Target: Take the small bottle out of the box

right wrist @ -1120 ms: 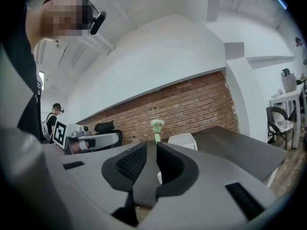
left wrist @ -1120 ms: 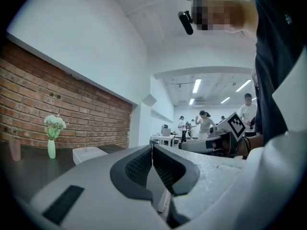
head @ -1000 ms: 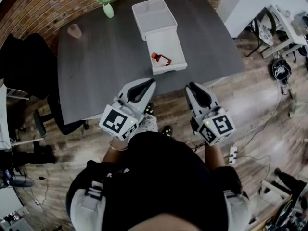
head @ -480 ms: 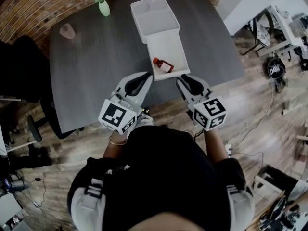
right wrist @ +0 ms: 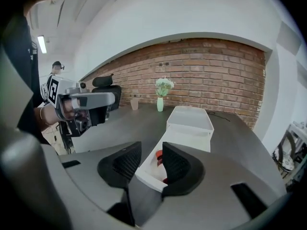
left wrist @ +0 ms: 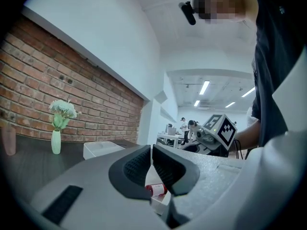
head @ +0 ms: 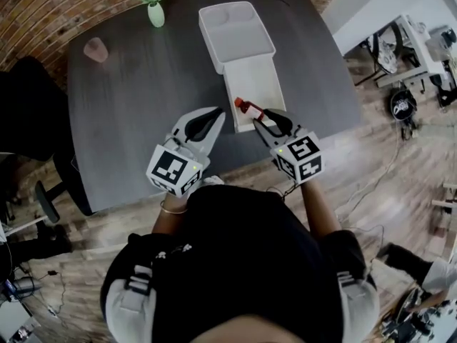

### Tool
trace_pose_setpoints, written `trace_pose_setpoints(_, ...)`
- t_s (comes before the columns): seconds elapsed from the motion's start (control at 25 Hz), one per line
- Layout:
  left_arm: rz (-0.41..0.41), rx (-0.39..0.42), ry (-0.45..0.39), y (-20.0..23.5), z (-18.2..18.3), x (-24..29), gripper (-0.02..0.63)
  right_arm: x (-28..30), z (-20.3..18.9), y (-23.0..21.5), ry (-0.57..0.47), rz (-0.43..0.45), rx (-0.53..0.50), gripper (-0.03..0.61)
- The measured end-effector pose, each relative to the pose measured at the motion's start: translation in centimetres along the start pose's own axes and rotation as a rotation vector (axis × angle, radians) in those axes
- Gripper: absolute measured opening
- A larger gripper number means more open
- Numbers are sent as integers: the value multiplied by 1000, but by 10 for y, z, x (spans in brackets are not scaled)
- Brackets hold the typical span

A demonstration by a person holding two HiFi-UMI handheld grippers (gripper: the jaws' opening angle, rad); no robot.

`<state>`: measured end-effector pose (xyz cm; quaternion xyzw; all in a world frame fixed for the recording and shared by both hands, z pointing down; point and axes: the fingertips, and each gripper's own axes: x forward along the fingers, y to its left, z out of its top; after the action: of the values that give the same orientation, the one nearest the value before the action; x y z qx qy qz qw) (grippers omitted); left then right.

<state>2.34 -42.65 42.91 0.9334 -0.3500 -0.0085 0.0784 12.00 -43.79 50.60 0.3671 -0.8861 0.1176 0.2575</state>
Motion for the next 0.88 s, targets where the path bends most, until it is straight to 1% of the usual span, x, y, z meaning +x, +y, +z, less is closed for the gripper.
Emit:
trace_pose_setpoints(0.32,-47,-16,17,32,-12,8,4,37,-15,-10,133,-30,-50,169)
trace_pose_setpoints(0.4,-61,-22,22,37,-15,11,4,44,-20,-11,164,-28,-51,191)
trace_pose_setpoints(0.56,-93,-33,22,42,-16,18,3,55,-28,-16,224,-37,-73,213)
trace_pose_setpoints(0.88,-95,-65,16,60,-22,21,4,78,-51,-25,352,-43,-120,258)
